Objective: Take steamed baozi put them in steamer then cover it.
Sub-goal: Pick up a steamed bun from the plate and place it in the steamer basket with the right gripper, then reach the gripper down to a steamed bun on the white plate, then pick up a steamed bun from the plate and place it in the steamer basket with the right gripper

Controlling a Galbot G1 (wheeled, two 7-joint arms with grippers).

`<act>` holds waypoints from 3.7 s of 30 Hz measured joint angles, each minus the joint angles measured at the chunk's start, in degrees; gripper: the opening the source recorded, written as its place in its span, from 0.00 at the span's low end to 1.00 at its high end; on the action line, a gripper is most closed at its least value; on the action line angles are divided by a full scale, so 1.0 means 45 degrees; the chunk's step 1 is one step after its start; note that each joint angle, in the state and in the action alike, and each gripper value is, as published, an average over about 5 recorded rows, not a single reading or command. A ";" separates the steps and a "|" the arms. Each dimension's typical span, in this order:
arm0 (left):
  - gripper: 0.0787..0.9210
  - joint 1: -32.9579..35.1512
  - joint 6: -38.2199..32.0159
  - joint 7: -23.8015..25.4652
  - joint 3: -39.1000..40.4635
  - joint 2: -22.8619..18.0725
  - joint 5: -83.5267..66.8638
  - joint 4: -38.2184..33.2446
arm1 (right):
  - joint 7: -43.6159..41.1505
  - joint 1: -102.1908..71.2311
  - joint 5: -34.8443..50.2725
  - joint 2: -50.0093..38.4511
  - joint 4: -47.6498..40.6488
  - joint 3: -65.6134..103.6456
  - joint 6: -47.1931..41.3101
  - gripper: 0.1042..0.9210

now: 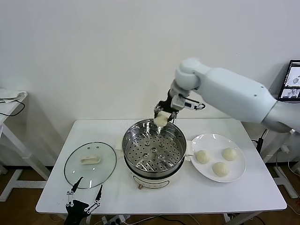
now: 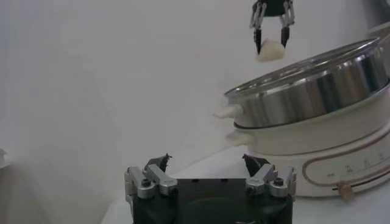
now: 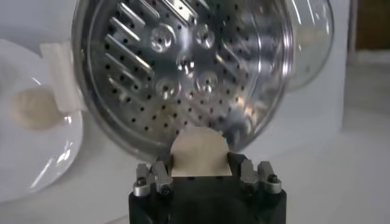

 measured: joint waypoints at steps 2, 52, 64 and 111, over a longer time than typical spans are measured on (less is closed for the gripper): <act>0.88 0.0018 -0.0022 0.0000 -0.0032 0.0001 -0.0007 0.0002 | 0.0066 -0.0164 -0.0215 0.0229 -0.0176 -0.0052 0.0156 0.63; 0.88 0.0184 -0.0263 -0.0030 0.0001 -0.0092 0.0042 0.0023 | -0.0805 0.0345 0.6155 -0.4258 -0.0485 -0.2744 -0.7479 0.88; 0.88 0.0234 -0.0360 -0.0040 0.0136 -0.0120 0.0110 0.0238 | 0.0524 -0.1374 0.6821 -0.4558 -0.1191 -0.3074 -0.9158 0.88; 0.88 0.0092 -0.0421 -0.0038 0.0147 0.0021 0.0093 0.0159 | -0.0063 0.0450 0.7527 -0.3900 -0.0935 -0.3171 -0.9600 0.60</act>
